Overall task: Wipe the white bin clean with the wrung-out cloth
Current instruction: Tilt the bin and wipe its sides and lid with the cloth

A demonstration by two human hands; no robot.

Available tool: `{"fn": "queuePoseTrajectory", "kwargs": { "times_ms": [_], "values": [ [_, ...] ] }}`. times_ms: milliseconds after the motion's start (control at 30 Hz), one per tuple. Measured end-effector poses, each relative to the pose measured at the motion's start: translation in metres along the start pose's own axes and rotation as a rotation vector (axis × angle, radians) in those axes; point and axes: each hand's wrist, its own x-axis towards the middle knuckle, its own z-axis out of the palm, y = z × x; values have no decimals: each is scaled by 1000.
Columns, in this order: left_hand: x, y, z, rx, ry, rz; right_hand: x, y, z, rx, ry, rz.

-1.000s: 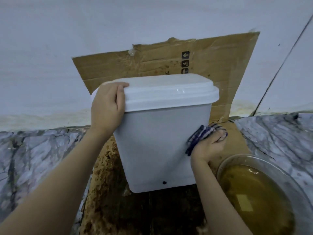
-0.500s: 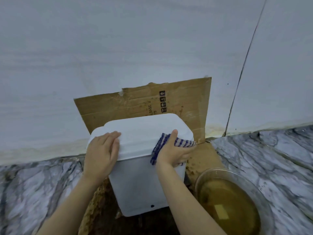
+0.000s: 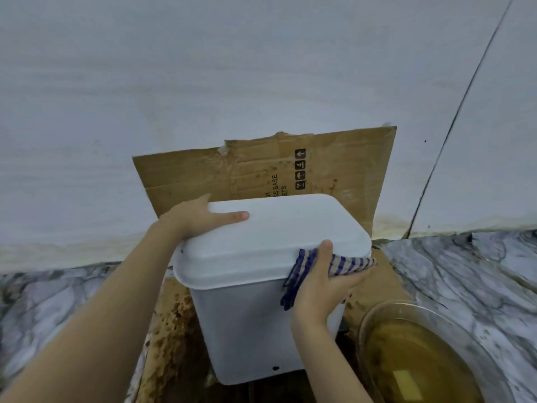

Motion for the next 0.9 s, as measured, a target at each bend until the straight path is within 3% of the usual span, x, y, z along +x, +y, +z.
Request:
{"fn": "queuePoseTrajectory", "kwargs": {
  "times_ms": [333, 533, 667, 733, 900],
  "values": [
    [-34, 5, 9, 17, 95, -14, -37, -2, 15, 73, 3, 47],
    [-70, 12, 25, 73, 215, -116, 8, -19, -4, 25, -248, 58],
    [-86, 18, 24, 240, 150, -128, 32, -34, -17, -36, -419, 113],
    [-80, 11, 21, 152, 57, -116, 28, -37, -23, -67, -469, 153],
    [-73, 0, 26, -354, -56, 37, -17, -22, -37, 6, -504, 167]
  ]
}}
